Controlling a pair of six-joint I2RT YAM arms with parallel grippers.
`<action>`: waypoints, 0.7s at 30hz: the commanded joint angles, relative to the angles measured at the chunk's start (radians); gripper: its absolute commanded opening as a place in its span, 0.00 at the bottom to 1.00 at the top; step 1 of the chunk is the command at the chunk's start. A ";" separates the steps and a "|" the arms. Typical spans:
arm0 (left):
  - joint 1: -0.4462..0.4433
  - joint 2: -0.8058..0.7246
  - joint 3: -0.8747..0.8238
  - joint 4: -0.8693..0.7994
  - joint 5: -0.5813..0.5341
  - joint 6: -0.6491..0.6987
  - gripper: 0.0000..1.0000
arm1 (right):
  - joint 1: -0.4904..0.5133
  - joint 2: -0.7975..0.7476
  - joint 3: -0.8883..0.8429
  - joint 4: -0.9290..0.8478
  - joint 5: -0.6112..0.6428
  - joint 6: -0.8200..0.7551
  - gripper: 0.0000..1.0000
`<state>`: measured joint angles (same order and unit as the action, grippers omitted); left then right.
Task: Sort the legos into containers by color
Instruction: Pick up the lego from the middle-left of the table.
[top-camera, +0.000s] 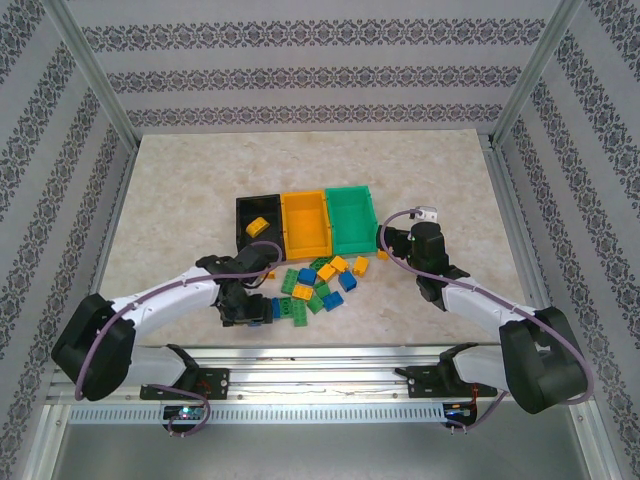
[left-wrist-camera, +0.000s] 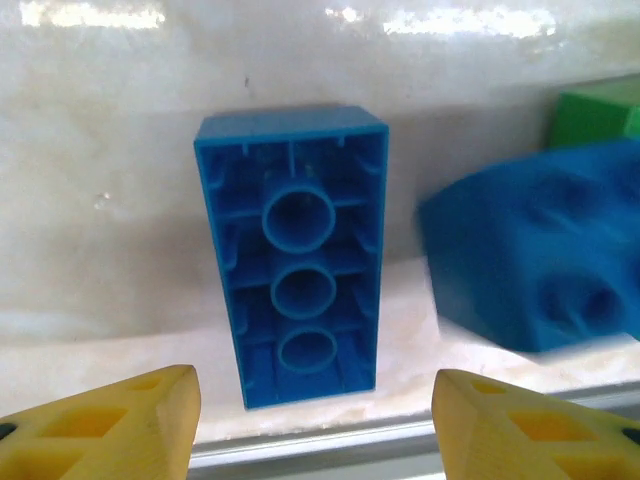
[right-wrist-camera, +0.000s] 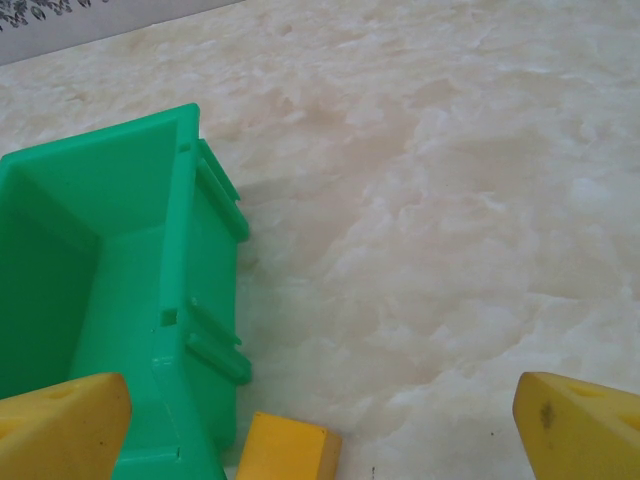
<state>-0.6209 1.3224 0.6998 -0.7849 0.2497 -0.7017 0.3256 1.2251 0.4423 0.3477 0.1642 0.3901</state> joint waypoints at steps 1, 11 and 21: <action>-0.016 0.042 -0.017 0.020 -0.047 -0.024 0.62 | 0.014 -0.007 0.007 0.021 -0.008 0.005 0.98; -0.016 0.048 0.006 0.033 -0.078 -0.012 0.41 | 0.014 -0.021 0.005 0.016 0.001 -0.001 0.98; -0.016 -0.045 0.040 -0.006 -0.143 -0.003 0.19 | 0.015 -0.020 0.006 0.017 -0.002 0.000 0.98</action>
<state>-0.6258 1.3170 0.7002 -0.7555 0.1551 -0.7128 0.3256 1.2240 0.4423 0.3473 0.1646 0.3897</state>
